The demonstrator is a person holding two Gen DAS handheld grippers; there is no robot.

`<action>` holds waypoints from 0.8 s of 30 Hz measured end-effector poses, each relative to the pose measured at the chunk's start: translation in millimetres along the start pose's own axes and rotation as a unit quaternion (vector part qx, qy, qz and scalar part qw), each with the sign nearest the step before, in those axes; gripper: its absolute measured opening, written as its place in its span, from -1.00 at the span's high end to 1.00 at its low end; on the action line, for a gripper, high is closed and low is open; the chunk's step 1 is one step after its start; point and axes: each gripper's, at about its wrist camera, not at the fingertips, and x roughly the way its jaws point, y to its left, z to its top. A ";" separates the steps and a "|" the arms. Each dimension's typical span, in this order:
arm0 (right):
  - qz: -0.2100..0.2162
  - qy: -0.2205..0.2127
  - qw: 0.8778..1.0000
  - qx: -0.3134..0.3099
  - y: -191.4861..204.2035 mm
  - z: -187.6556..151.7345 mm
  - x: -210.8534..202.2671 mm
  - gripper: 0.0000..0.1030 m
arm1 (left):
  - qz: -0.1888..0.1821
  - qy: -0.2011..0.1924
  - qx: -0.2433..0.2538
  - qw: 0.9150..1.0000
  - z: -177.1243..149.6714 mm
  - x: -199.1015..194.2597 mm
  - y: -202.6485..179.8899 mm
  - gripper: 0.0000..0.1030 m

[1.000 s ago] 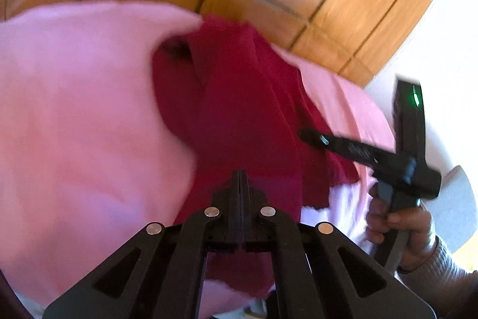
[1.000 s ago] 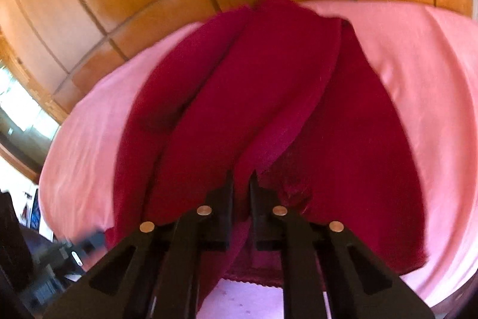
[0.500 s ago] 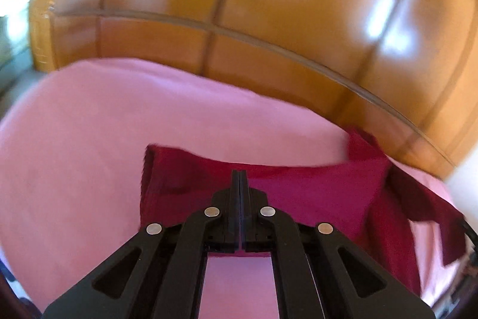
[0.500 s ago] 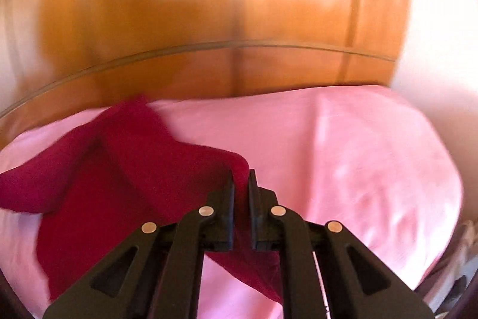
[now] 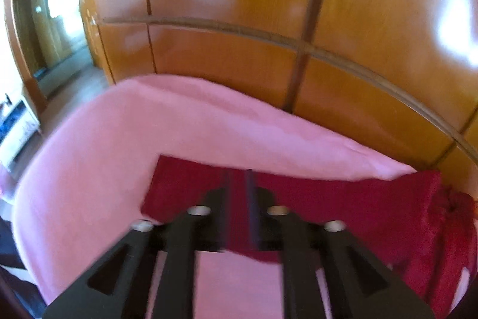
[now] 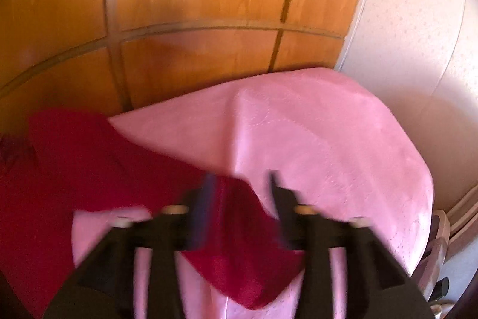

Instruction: Fold small clothes

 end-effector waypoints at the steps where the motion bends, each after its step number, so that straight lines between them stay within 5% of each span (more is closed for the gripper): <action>1: 0.008 -0.007 1.000 0.006 0.5 -5.3 -6.0 -0.24 | -0.023 0.000 -0.002 1.000 -11.0 -6.3 0.7 0.28; 5: 0.076 0.006 0.997 0.003 2.5 -34.0 -27.1 -0.35 | -0.145 0.044 0.018 0.988 -70.1 -20.0 -15.1 0.28; 7: 0.128 0.034 0.991 -0.003 8.6 -61.9 -40.8 -0.35 | -0.222 0.091 0.030 0.970 -112.9 -25.6 -28.8 0.28; 13: 0.289 0.154 0.945 -0.007 41.7 -148.8 -67.7 -0.12 | -0.339 0.189 0.012 0.922 -217.6 -38.3 -67.3 0.28; 17: 0.342 0.190 0.920 -0.021 57.2 -182.2 -85.8 -0.01 | -0.368 0.210 -0.034 0.905 -245.6 -47.3 -79.3 0.28; 19: 0.342 0.200 0.917 -0.040 64.6 -195.5 -93.2 0.14 | -0.368 0.202 -0.041 0.907 -253.4 -55.2 -86.2 0.30; 22: 0.335 0.200 0.919 -0.060 69.5 -204.7 -98.7 0.40 | -0.386 0.207 -0.044 0.898 -255.0 -59.4 -88.7 0.38; 23: 0.337 0.198 0.918 -0.064 69.0 -204.7 -97.2 0.58 | -0.385 0.204 -0.040 0.899 -255.5 -59.8 -91.8 0.46; 24: 0.338 0.198 0.918 -0.066 70.9 -204.9 -100.9 0.69 | -0.386 0.204 -0.034 0.899 -253.9 -59.2 -94.0 0.82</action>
